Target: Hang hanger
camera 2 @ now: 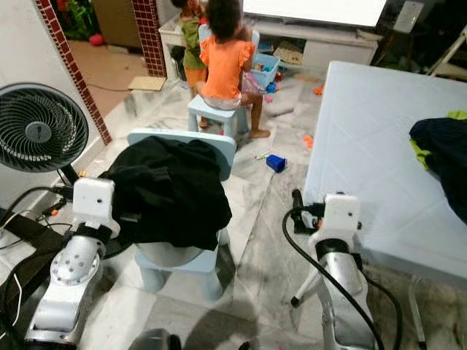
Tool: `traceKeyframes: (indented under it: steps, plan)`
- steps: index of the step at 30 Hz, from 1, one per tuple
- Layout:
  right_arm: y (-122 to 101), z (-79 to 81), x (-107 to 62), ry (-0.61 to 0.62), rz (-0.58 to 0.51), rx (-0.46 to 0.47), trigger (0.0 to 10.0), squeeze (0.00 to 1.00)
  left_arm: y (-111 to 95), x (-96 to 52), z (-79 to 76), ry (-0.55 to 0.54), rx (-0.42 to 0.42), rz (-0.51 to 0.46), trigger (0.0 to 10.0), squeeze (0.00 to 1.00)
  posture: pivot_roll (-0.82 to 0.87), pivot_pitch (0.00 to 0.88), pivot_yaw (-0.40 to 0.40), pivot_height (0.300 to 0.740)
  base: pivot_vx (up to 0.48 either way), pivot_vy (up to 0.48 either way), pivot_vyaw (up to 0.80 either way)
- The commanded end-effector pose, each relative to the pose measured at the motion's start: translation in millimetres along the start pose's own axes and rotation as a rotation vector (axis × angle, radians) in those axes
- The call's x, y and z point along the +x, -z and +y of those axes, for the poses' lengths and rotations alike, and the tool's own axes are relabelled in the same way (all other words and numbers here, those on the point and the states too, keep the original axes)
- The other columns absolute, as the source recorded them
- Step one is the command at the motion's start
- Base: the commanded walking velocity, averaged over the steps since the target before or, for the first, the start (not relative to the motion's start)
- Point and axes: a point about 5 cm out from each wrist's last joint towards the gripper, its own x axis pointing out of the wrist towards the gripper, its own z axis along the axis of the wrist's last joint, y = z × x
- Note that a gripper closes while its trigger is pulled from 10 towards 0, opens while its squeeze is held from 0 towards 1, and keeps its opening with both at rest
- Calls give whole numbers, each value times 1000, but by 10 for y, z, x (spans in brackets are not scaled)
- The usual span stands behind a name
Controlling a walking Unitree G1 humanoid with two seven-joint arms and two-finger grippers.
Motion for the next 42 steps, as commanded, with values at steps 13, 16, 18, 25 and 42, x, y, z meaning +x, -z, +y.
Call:
traceKeyframes:
  steps: [13,16,18,25,42]
  plan:
    - [-84,107,104,-16,-17,36,10000,0,-242,340,148,-24,54,-78,10000,0,0,0,24,740,0,0,-492]
    - [-88,117,117,-14,-18,31,10000,0,-259,334,87,-4,43,-82,10000,0,0,0,25,740,0,0,-800]
    - [-79,128,117,-16,-16,31,10000,0,-257,326,45,9,38,-82,10000,0,2,0,20,740,0,0,-800]
    - [-59,162,125,-26,-3,20,10000,0,-241,267,-72,96,-15,-77,10000,0,4,0,12,740,0,0,-79]
    - [-66,146,151,-27,-2,-2,10000,0,-348,314,-153,140,-49,-103,10000,0,-7,6,6,740,0,-354,-777]
